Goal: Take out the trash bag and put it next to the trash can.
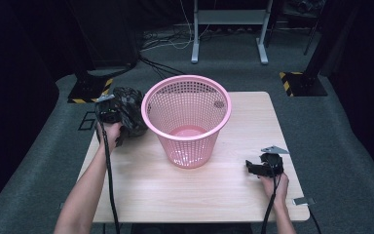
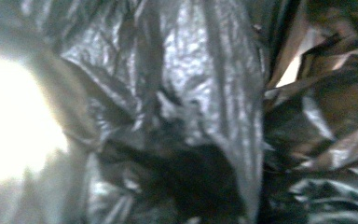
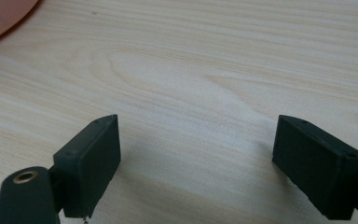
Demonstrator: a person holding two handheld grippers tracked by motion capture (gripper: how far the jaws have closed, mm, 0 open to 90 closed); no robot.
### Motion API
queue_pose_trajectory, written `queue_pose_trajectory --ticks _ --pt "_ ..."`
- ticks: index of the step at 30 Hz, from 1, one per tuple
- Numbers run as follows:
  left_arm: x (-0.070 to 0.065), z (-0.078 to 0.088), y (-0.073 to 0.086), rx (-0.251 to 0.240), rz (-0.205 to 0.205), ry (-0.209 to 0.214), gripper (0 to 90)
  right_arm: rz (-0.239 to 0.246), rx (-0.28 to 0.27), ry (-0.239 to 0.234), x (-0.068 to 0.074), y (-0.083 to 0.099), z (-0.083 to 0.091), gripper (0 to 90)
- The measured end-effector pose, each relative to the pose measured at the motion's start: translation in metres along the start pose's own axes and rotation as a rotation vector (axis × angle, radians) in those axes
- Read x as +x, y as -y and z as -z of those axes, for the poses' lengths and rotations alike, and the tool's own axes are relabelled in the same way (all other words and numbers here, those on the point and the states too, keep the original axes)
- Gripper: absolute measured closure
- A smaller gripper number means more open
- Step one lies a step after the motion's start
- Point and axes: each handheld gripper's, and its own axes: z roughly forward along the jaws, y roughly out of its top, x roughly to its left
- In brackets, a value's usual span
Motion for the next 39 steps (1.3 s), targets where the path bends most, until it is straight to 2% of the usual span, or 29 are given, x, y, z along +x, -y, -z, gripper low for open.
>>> queue_pose_trajectory --ticks 2,4,6,8,11,12,14,17,19,21,25,30,32,39 --pt "-0.002 0.002 0.001 0.018 -0.016 -0.018 77.4 0.001 0.000 -0.001 0.000 0.000 0.000 14.0" --pt "-0.003 0.004 0.001 0.038 -0.014 -0.028 63.4 0.002 -0.001 -0.001 0.000 0.000 0.000 14.1" --pt "-0.005 0.008 0.002 0.059 -0.029 -0.032 54.5 0.005 0.000 0.000 0.000 0.000 0.000 14.1" --pt "-0.007 0.011 0.001 0.070 -0.025 -0.043 45.2 0.005 0.001 0.002 0.000 0.000 0.000 14.1" --pt "-0.011 0.018 0.000 0.091 -0.025 -0.055 29.2 0.012 0.002 0.005 0.001 0.000 0.000 14.2" --pt "-0.012 0.020 0.000 0.097 -0.029 -0.056 20.9 0.015 0.003 0.008 0.001 0.000 0.000 14.2" --pt "-0.018 0.027 0.002 0.106 -0.056 -0.086 16.2 0.025 0.006 0.014 0.002 0.000 -0.001 14.2" --pt "-0.023 0.035 0.006 0.133 -0.080 -0.084 11.6 0.030 0.008 0.017 0.003 0.000 -0.001 14.2" --pt "-0.026 0.040 0.011 0.170 -0.098 -0.076 0.7 0.028 0.007 0.016 0.003 0.000 -0.001 14.2" --pt "-0.031 0.048 0.016 0.184 -0.131 -0.083 0.1 0.030 0.007 0.015 0.003 0.000 -0.001 14.2" --pt "-0.043 0.063 0.026 0.203 -0.185 -0.067 0.0 0.032 0.008 0.015 0.004 0.000 -0.001 14.2" --pt "-0.060 0.084 0.043 0.209 -0.257 -0.054 0.0 0.034 0.009 0.016 0.004 0.000 -0.001 14.3" --pt "-0.066 0.092 0.051 0.216 -0.289 -0.061 0.0 0.034 0.009 0.016 0.004 0.000 -0.001 14.3" --pt "-0.082 0.113 0.084 0.214 -0.345 -0.048 0.0 0.036 0.010 0.018 0.005 0.000 -0.001 14.4"
